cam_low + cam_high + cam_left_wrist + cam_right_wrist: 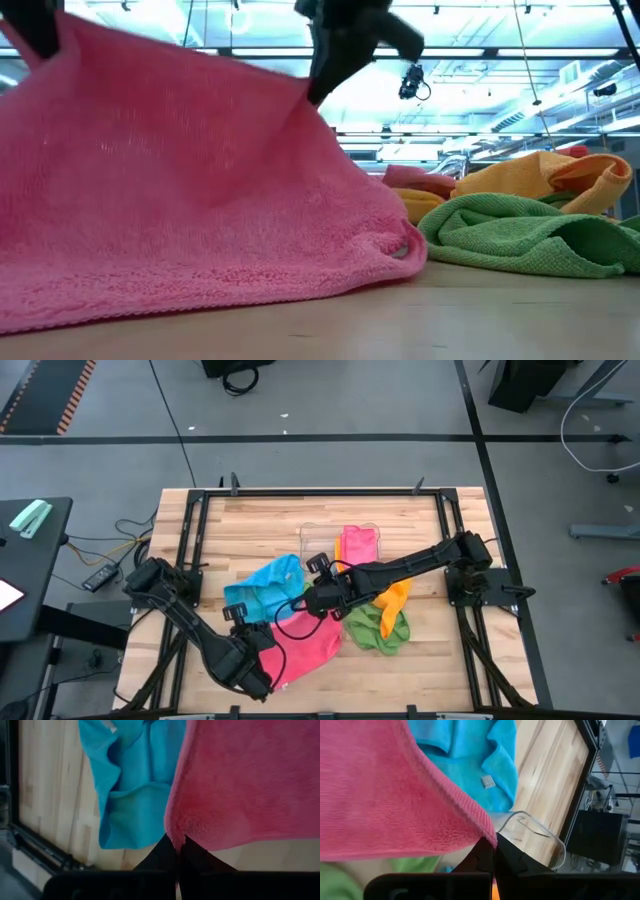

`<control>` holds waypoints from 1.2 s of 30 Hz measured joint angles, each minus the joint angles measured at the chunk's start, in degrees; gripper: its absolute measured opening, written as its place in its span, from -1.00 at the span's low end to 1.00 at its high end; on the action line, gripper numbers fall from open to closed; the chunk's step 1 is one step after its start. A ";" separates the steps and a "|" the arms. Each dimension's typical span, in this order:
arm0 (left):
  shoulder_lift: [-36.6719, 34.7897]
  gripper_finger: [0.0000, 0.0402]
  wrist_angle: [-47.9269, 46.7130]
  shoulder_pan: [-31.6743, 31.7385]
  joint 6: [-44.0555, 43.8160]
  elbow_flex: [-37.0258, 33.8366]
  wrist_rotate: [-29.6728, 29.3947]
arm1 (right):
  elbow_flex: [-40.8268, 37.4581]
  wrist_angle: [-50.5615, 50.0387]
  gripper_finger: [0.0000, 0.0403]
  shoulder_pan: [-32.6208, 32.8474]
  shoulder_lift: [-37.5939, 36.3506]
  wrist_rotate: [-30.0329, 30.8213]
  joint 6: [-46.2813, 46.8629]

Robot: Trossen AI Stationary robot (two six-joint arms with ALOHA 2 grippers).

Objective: Fold microfiber towels
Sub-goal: Fold the pink microfiber cloth

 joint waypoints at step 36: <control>-1.81 -0.93 7.10 2.36 6.67 -11.84 -1.90 | -5.71 8.71 -0.96 -6.08 -0.04 -7.36 -7.11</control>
